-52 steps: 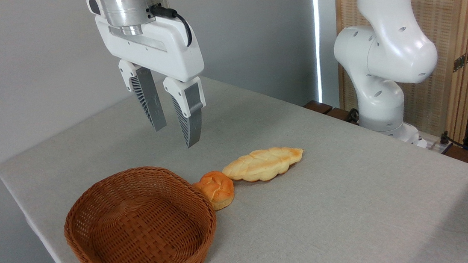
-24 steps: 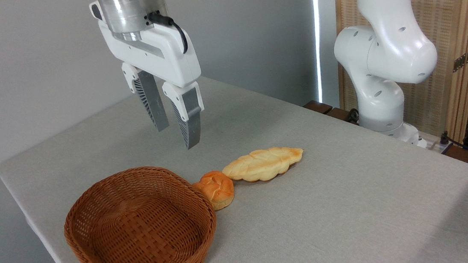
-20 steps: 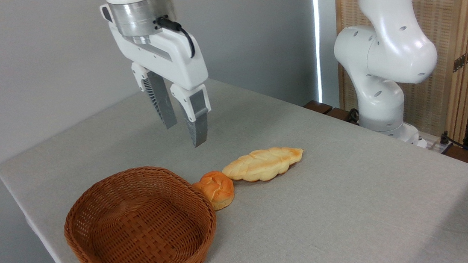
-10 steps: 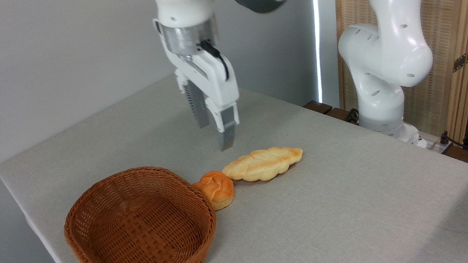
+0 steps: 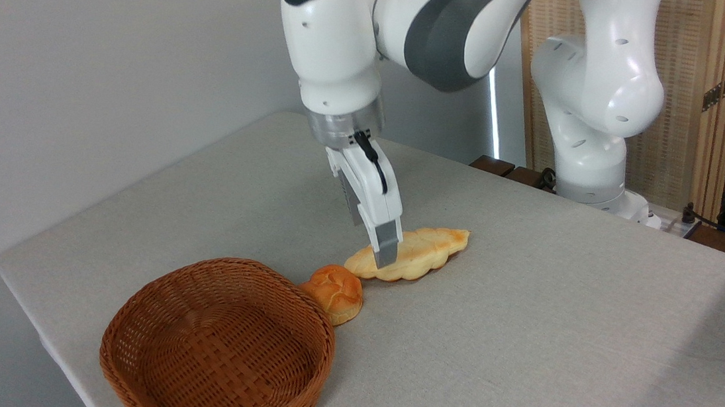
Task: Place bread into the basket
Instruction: 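Move the open gripper over the leaf-shaped bread loaf and lower it, then close the gripper on the middle of the leaf-shaped loaf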
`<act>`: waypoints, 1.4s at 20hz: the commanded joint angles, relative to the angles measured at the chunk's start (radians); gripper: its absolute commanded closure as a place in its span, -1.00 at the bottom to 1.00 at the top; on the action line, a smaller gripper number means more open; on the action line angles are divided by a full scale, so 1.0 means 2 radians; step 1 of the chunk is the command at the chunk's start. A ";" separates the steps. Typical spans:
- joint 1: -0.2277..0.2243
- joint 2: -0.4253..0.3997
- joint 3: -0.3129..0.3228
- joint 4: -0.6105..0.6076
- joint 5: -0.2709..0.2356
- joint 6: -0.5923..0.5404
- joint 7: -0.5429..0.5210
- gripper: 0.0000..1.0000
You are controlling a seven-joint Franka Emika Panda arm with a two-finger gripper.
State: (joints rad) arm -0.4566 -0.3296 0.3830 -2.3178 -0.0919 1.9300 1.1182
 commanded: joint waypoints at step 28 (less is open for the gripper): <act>-0.022 -0.012 0.009 -0.077 0.030 0.054 0.017 -1.00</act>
State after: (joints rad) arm -0.4823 -0.3300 0.3830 -2.4320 -0.0519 2.0127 1.1374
